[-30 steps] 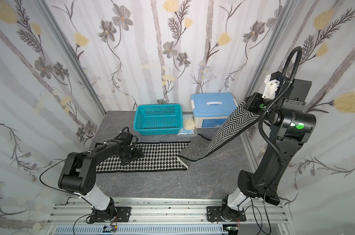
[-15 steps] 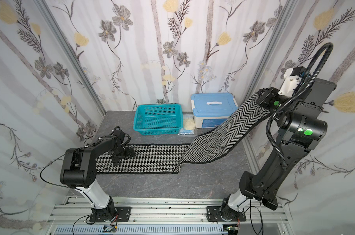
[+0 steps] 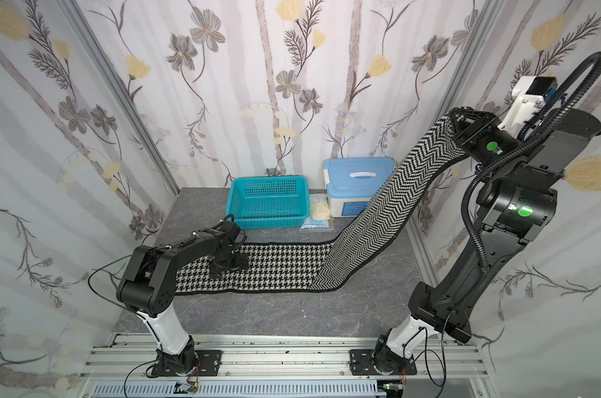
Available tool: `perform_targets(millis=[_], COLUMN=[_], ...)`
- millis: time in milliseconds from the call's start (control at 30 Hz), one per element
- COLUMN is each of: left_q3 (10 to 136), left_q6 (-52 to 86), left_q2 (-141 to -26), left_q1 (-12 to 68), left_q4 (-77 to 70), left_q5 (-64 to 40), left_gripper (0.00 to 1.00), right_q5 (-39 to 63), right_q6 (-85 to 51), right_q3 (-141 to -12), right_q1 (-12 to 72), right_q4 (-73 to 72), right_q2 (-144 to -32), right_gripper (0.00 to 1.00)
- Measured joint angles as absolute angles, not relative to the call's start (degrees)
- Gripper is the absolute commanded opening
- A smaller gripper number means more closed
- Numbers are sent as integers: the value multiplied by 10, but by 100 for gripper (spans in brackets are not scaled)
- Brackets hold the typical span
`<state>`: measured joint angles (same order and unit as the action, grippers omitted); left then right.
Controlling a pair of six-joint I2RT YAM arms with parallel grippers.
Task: Roll up the scarf and place it into the basket
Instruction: Fold the scarf at the center of the board.
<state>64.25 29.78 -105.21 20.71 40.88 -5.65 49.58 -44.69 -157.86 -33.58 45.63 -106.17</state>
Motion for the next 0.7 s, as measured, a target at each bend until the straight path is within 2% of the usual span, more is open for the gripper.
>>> perform_targets(millis=[233, 500, 600, 700], left_q3=[754, 802, 778, 750], left_q6=[366, 392, 393, 391], left_q2=[-1130, -1160, -1141, -1115], left_q1=[324, 374, 369, 349], left_q4=[411, 372, 345, 321], left_q5=[-72, -123, -136, -171], left_gripper=[100, 100, 100, 100], right_q5=[528, 543, 539, 521], right_q6=[-498, -574, -562, -503], right_q3=[-1579, -1600, -1602, -1602], right_q1=[-384, -389, -360, -288], right_q4=[416, 343, 356, 426], right_q2=[-1056, -1073, -1072, -1067], right_gripper=[0, 0, 0, 0])
